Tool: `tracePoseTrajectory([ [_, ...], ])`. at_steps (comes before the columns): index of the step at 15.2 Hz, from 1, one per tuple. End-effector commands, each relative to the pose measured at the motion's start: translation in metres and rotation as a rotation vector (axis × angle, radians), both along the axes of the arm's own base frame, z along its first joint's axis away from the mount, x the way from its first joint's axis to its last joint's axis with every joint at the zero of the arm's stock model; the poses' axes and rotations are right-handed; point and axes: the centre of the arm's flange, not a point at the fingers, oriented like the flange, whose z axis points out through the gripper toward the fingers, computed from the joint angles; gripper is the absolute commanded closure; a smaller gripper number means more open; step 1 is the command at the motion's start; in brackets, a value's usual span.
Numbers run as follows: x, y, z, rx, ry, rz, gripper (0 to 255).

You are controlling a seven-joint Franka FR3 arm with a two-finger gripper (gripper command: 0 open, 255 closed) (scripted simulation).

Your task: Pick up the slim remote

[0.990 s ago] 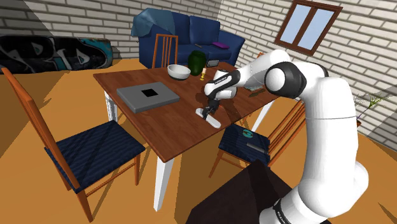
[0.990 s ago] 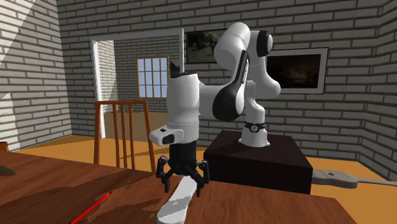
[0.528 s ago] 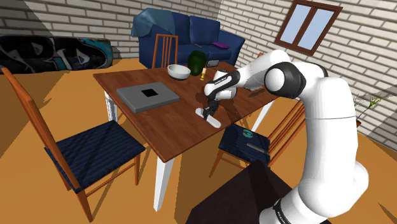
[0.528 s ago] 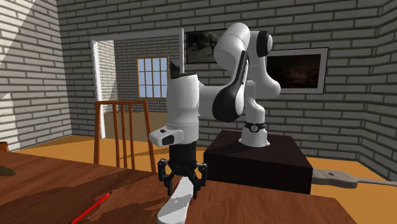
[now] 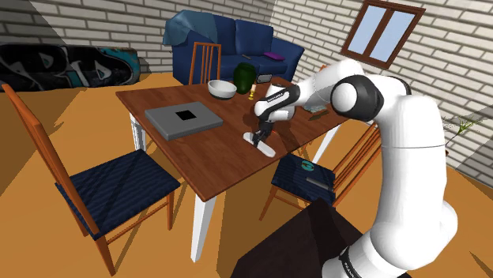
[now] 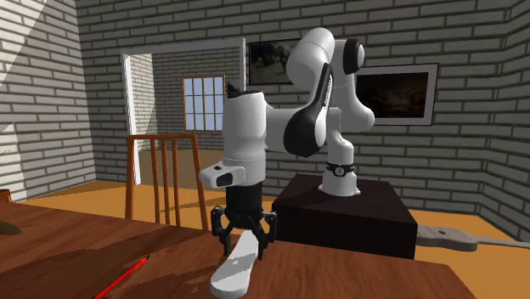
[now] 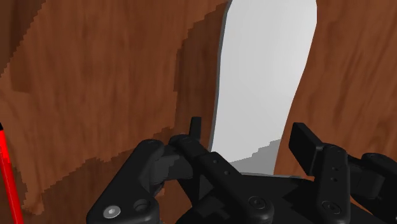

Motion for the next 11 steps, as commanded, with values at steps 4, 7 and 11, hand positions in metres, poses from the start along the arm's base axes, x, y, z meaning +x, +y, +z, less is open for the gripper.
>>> tracePoseTrajectory([
  [4, 0.0, 0.0, 0.027, 0.0, 0.0, 0.0, 255],
  [7, 0.0, 0.0, 0.043, 0.0, 0.0, 0.0, 255],
  [11, 0.0, 0.0, 0.064, 0.0, 0.0, 0.0, 255],
])
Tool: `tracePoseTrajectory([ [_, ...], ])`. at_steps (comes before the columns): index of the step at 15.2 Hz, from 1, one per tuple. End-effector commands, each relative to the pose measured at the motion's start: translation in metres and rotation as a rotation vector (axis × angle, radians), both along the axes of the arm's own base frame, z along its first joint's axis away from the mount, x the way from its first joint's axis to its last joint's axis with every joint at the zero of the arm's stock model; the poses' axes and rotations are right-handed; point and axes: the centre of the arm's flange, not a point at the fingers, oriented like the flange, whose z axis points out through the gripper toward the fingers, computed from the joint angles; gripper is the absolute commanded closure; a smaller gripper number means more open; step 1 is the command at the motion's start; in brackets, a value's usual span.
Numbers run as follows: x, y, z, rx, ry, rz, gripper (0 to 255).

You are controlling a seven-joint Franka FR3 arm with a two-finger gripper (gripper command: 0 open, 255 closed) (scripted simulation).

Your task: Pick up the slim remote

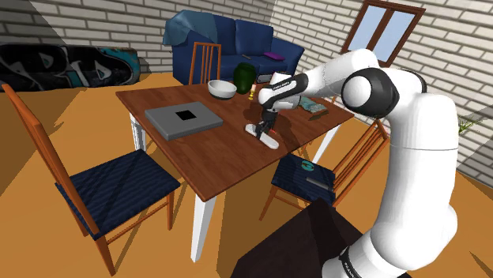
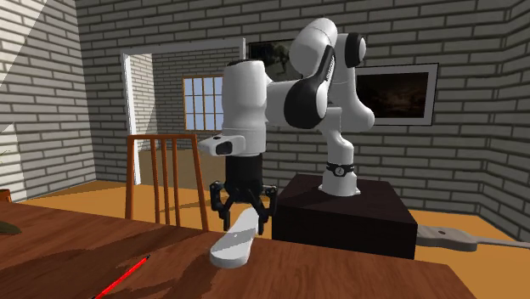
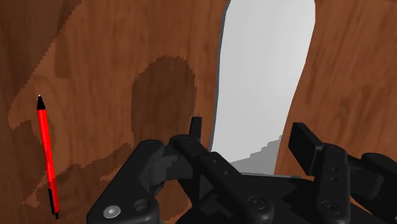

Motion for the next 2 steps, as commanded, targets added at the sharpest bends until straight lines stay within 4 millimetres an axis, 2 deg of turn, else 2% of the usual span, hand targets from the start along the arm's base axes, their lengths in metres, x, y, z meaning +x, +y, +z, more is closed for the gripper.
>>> tracePoseTrajectory([
  [1, 0.001, -0.0005, 0.0073, 0.0, 0.0, 0.0, 255],
  [2, 0.0011, -0.0005, 0.0073, 0.0, 0.0, 0.0, 255],
])
